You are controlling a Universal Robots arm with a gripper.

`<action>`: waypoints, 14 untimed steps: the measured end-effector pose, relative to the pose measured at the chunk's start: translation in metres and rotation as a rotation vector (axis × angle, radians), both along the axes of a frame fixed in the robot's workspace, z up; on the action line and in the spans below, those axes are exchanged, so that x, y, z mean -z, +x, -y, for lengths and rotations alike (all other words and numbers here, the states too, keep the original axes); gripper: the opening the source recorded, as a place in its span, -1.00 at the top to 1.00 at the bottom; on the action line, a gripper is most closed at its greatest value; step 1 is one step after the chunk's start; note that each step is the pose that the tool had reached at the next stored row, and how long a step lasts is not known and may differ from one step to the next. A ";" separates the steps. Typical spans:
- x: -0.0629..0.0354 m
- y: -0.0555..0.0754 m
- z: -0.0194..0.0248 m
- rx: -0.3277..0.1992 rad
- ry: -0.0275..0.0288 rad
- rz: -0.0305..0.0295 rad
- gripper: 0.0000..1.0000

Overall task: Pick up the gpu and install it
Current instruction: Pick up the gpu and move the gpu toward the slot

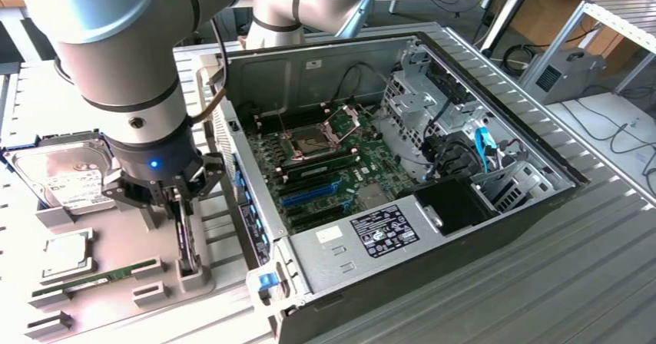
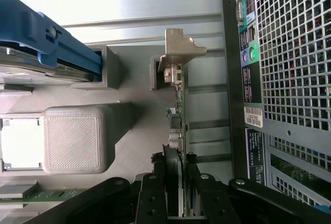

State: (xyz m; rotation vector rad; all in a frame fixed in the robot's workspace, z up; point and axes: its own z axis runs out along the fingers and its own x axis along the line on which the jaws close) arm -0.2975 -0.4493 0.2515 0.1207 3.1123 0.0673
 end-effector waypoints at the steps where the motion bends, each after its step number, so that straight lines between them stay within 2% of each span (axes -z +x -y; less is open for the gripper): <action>1: -0.0003 0.000 0.0000 0.000 -0.0001 -0.0001 0.47; 14: -0.0043 0.000 0.0000 0.000 0.0001 0.0001 0.47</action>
